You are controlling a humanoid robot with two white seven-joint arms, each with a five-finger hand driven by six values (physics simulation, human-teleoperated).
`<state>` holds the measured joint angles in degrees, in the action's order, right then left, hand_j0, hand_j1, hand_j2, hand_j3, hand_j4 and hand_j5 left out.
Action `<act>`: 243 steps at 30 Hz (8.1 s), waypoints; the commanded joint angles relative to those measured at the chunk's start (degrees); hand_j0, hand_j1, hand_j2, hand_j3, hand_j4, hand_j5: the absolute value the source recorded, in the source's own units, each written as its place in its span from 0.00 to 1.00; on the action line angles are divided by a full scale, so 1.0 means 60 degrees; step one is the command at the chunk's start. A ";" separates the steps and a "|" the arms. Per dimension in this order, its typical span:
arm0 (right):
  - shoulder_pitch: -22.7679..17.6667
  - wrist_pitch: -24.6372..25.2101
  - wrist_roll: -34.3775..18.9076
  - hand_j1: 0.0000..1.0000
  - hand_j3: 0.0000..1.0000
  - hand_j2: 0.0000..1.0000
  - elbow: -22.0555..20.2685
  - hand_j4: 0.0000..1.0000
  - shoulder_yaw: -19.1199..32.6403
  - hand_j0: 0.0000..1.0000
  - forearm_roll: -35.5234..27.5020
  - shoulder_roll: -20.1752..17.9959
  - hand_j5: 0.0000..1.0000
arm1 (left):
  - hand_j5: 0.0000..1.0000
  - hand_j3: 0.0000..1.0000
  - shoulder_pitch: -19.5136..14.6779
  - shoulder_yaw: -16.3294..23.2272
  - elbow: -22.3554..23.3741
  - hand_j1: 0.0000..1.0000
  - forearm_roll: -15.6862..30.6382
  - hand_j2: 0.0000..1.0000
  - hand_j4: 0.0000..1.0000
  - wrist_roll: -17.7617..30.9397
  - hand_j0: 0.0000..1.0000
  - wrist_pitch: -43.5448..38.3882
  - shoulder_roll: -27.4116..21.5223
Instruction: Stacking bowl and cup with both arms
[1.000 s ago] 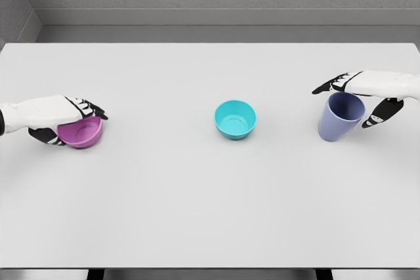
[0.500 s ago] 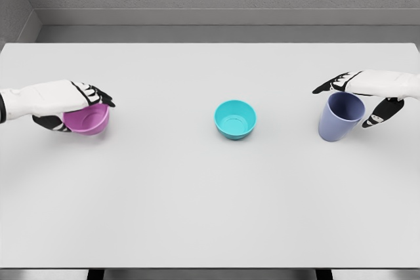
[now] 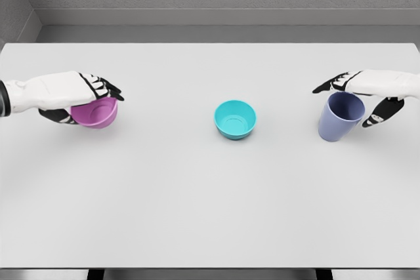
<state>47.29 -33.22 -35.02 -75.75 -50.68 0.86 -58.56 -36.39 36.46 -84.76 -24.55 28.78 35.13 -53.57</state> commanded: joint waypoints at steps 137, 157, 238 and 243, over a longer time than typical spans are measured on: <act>0.0015 0.0013 0.0003 1.00 1.00 1.00 -0.0412 1.00 0.0052 1.00 -0.0056 -0.0230 1.00 | 0.74 0.74 -0.2856 0.2537 0.1001 0.74 -0.1329 0.74 0.74 0.0038 0.74 -0.0022 0.4534; 0.0015 0.0028 0.0003 1.00 1.00 1.00 -0.0427 1.00 0.0052 1.00 -0.0056 -0.0244 1.00 | 0.74 0.74 -0.3208 0.2889 0.1792 0.74 -0.1593 0.74 0.74 0.0052 0.74 -0.0022 0.5325; 0.0029 0.0101 0.0003 1.00 1.00 1.00 -0.0442 1.00 0.0023 1.00 -0.0041 -0.0230 1.00 | 1.00 1.00 -0.3633 0.2552 0.2422 1.00 -0.0348 1.00 1.00 -0.0036 1.00 -0.0022 0.4491; 0.0044 0.0116 0.0003 1.00 1.00 1.00 -0.0442 1.00 -0.0021 1.00 -0.0041 -0.0318 1.00 | 1.00 1.00 -0.3399 0.2552 0.2319 1.00 0.0224 1.00 1.00 -0.0036 1.00 -0.0022 0.3626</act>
<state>47.55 -32.70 -35.02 -78.43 -50.73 0.93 -60.24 -56.25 51.88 -70.52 -25.04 28.60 35.15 -29.85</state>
